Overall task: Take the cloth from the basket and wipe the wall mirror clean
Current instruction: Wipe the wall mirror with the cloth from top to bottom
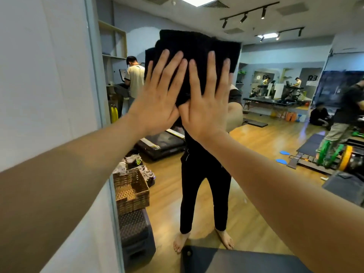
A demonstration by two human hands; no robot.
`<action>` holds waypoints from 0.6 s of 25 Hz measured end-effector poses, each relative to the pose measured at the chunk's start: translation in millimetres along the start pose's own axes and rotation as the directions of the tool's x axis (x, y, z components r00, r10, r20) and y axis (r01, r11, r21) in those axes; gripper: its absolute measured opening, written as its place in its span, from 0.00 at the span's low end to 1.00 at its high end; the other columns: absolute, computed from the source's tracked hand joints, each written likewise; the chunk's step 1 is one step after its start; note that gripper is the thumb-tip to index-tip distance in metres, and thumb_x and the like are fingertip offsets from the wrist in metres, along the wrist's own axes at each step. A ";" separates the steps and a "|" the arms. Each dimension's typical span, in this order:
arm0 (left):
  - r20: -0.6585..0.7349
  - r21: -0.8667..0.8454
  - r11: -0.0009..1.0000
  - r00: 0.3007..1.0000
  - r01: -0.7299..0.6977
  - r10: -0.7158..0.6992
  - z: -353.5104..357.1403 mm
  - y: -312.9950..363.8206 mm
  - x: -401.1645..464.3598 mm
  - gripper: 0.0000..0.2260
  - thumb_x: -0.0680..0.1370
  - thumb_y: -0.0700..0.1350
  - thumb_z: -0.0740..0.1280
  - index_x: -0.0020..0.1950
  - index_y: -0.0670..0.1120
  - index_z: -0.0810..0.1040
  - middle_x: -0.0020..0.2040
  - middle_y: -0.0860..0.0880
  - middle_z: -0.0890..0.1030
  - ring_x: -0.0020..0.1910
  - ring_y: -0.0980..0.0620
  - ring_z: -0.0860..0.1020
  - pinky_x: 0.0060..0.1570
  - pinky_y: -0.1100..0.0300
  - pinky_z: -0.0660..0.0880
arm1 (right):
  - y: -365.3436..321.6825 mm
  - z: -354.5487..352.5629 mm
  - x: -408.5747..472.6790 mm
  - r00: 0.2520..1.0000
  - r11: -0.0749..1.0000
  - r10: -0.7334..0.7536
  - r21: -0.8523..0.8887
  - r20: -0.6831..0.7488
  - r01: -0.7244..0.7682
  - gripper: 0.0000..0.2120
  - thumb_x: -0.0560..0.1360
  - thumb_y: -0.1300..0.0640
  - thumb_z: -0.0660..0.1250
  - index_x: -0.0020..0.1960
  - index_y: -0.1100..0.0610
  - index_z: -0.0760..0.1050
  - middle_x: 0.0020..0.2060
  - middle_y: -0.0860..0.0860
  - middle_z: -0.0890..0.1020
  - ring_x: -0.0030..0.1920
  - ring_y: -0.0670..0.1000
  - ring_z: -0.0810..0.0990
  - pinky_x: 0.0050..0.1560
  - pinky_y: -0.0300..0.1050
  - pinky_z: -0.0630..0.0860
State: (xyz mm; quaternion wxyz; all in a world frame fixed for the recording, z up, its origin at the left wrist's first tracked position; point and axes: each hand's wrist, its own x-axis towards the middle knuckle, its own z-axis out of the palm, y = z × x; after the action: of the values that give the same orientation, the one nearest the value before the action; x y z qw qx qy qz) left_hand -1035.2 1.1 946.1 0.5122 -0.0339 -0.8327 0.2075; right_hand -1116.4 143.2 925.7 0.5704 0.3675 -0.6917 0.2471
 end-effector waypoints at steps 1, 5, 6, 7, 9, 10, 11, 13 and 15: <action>0.010 0.011 1.000 1.000 0.008 -0.009 -2.4 -17.1 -10.6 0.35 0.83 0.52 0.60 0.84 0.38 0.49 0.84 0.37 0.51 0.83 0.34 0.48 0.80 0.34 0.51 | -18.2 5.8 3.7 1.000 1.000 -0.006 0.012 0.020 0.006 0.34 0.80 0.46 0.55 0.83 0.56 0.59 0.82 0.65 0.56 0.81 0.72 0.50 0.81 0.69 0.48; 0.021 0.008 0.993 0.993 0.115 -0.115 5.0 -39.7 -78.9 0.35 0.84 0.53 0.58 0.84 0.36 0.48 0.83 0.35 0.50 0.83 0.33 0.46 0.79 0.32 0.54 | -58.3 26.6 -24.9 0.988 0.992 -0.119 0.048 0.095 0.115 0.34 0.80 0.45 0.58 0.84 0.55 0.59 0.82 0.63 0.56 0.82 0.70 0.50 0.82 0.66 0.46; 0.043 0.017 0.989 0.988 0.146 -0.146 10.6 -35.0 -97.6 0.35 0.84 0.54 0.57 0.84 0.36 0.48 0.83 0.34 0.50 0.83 0.32 0.46 0.78 0.31 0.54 | -60.9 29.5 -39.6 0.981 0.987 -0.158 0.059 0.111 0.152 0.34 0.80 0.46 0.59 0.83 0.55 0.59 0.83 0.63 0.57 0.82 0.70 0.50 0.82 0.65 0.46; 0.070 0.021 0.985 0.982 0.172 -0.173 17.3 -26.4 -114.7 0.36 0.84 0.54 0.57 0.84 0.36 0.48 0.83 0.34 0.49 0.83 0.32 0.45 0.78 0.31 0.54 | -60.9 31.6 -55.7 0.975 0.982 -0.185 0.070 0.126 0.177 0.34 0.80 0.46 0.60 0.83 0.55 0.60 0.82 0.62 0.57 0.82 0.70 0.51 0.83 0.65 0.46; 0.102 0.019 0.977 0.972 0.211 -0.212 29.1 -0.3 -140.0 0.37 0.84 0.54 0.57 0.83 0.35 0.47 0.83 0.33 0.48 0.82 0.31 0.44 0.78 0.30 0.53 | -54.2 32.8 -85.9 0.966 0.976 -0.212 0.085 0.150 0.201 0.33 0.80 0.47 0.62 0.83 0.55 0.61 0.82 0.62 0.58 0.82 0.69 0.52 0.83 0.64 0.47; 0.110 0.015 0.973 0.967 0.231 -0.231 33.7 14.1 -147.0 0.37 0.84 0.55 0.57 0.83 0.34 0.46 0.83 0.33 0.47 0.82 0.30 0.44 0.78 0.30 0.52 | -47.5 32.3 -97.3 0.961 0.973 -0.225 0.085 0.160 0.214 0.33 0.81 0.47 0.63 0.83 0.55 0.61 0.82 0.61 0.58 0.82 0.69 0.52 0.83 0.64 0.48; 0.122 0.010 0.967 0.959 0.255 -0.254 37.4 28.5 -150.7 0.37 0.84 0.55 0.56 0.83 0.34 0.46 0.83 0.32 0.47 0.82 0.30 0.44 0.79 0.30 0.52 | -39.3 30.6 -106.1 0.955 0.969 -0.242 0.084 0.173 0.231 0.32 0.81 0.47 0.62 0.83 0.54 0.61 0.82 0.61 0.58 0.82 0.68 0.52 0.83 0.64 0.49; 0.162 -0.015 0.957 0.946 0.288 -0.282 42.9 60.3 -150.5 0.39 0.83 0.55 0.57 0.83 0.34 0.43 0.83 0.32 0.45 0.82 0.30 0.43 0.78 0.29 0.52 | -15.2 21.6 -119.9 0.940 0.961 -0.274 0.083 0.203 0.262 0.31 0.82 0.48 0.60 0.83 0.54 0.60 0.83 0.60 0.57 0.83 0.68 0.51 0.83 0.64 0.50; 0.197 -0.039 0.955 0.939 0.295 -0.282 47.6 96.8 -144.8 0.41 0.82 0.55 0.59 0.83 0.34 0.41 0.83 0.32 0.43 0.82 0.29 0.42 0.77 0.28 0.54 | 16.4 7.9 -132.8 0.927 0.955 -0.297 0.091 0.230 0.283 0.31 0.82 0.47 0.58 0.84 0.54 0.59 0.83 0.60 0.57 0.83 0.68 0.50 0.83 0.64 0.51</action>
State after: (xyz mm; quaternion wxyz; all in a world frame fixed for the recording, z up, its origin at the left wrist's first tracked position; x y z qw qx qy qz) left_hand -1023.1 35.5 769.2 0.4540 0.0909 -0.8802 0.1042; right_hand -1123.7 177.2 796.2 0.5016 0.5089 -0.6868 0.1331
